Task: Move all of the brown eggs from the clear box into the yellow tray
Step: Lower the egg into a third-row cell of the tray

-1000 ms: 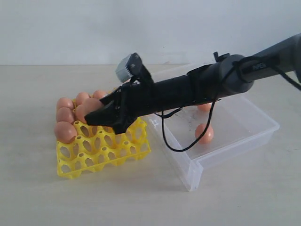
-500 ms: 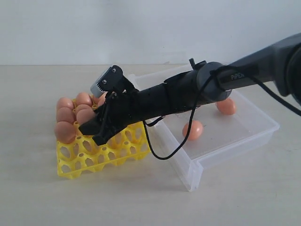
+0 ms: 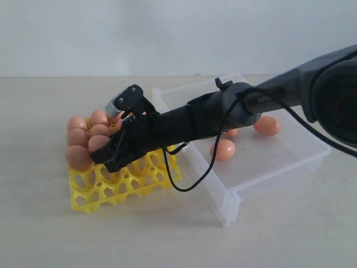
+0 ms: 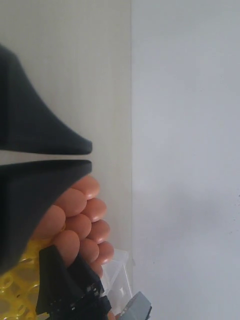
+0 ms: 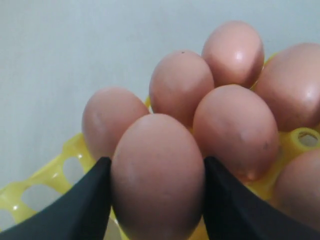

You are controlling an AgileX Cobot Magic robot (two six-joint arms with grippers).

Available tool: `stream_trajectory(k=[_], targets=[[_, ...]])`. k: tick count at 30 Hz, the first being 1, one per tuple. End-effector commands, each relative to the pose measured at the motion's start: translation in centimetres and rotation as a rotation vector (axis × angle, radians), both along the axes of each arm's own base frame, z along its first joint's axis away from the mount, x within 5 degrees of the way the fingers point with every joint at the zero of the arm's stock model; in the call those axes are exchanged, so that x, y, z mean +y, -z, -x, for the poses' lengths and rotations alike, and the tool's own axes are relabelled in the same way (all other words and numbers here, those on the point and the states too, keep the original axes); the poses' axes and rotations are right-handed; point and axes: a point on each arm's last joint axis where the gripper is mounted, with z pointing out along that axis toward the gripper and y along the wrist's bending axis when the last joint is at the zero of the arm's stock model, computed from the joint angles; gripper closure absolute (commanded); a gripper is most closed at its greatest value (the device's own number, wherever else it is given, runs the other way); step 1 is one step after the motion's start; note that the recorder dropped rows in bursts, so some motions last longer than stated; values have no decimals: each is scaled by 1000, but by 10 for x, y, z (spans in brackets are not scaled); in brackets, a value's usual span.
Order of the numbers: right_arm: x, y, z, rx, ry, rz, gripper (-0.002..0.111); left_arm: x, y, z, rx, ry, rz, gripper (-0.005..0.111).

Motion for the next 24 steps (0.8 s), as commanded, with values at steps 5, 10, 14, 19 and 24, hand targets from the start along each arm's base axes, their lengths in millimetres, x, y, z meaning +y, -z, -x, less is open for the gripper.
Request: stream_trajectory(k=[5, 10, 14, 19, 24], targets=[[-3, 2, -7, 33, 101, 38, 45, 0, 1, 0, -4, 3, 0, 103], [-7, -28, -12, -72, 133, 72, 45, 0, 1, 0, -4, 3, 0, 103], [-12, -74, -12, -107, 205, 25, 47, 0, 1, 0, -4, 3, 0, 103], [-8, -63, -2, 62, 149, 15, 108, 0, 1, 0, -4, 3, 0, 103], [-7, -39, -2, 143, 156, 53, 109, 0, 1, 0, -4, 3, 0, 103]])
